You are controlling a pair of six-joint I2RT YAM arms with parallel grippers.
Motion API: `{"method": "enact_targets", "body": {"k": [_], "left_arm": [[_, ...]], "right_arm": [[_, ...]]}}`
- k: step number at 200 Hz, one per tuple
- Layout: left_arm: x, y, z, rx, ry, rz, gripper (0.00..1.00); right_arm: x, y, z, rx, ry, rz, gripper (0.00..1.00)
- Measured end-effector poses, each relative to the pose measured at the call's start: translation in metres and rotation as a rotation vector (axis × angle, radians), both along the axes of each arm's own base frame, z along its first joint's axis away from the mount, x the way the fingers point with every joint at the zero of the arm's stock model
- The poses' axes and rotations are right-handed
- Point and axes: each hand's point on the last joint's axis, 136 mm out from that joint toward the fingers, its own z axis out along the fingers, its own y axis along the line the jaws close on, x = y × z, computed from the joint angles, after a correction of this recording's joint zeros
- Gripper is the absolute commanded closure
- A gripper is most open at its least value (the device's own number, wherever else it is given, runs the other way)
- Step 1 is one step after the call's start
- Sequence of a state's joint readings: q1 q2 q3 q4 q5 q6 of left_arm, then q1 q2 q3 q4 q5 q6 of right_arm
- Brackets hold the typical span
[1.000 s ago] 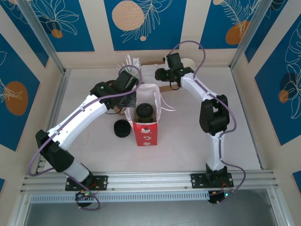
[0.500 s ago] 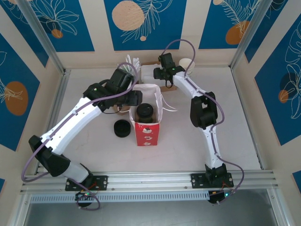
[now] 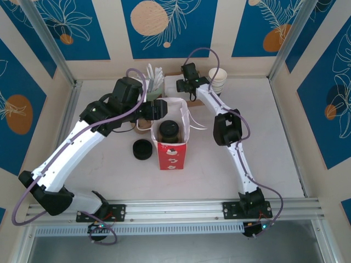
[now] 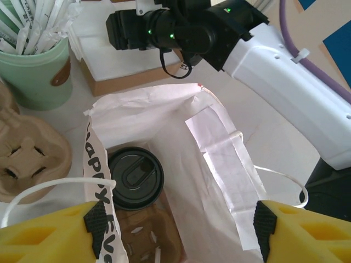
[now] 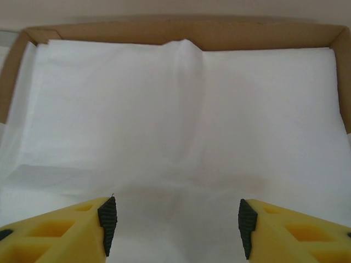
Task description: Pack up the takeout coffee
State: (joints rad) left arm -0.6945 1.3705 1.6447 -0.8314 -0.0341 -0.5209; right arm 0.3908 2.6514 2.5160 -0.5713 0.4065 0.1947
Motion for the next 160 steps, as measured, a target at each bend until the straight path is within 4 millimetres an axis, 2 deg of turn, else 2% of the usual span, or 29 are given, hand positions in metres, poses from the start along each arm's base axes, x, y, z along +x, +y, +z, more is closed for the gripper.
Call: {"method": "enact_targets", "body": {"k": [47, 88, 160], "left_arm": [[0.0, 0.0, 0.0, 0.001, 0.001, 0.0, 0.22], [-0.001, 0.001, -0.001, 0.004, 0.004, 0.0, 0.22], [-0.002, 0.002, -0.003, 0.013, 0.011, 0.003, 0.21]], "right_arm": [[0.0, -0.008, -0.022, -0.068, 0.025, 0.001, 0.35], [0.0, -0.012, -0.024, -0.08, 0.03, 0.004, 0.36], [-0.003, -0.013, -0.027, -0.074, 0.051, 0.02, 0.63]]}}
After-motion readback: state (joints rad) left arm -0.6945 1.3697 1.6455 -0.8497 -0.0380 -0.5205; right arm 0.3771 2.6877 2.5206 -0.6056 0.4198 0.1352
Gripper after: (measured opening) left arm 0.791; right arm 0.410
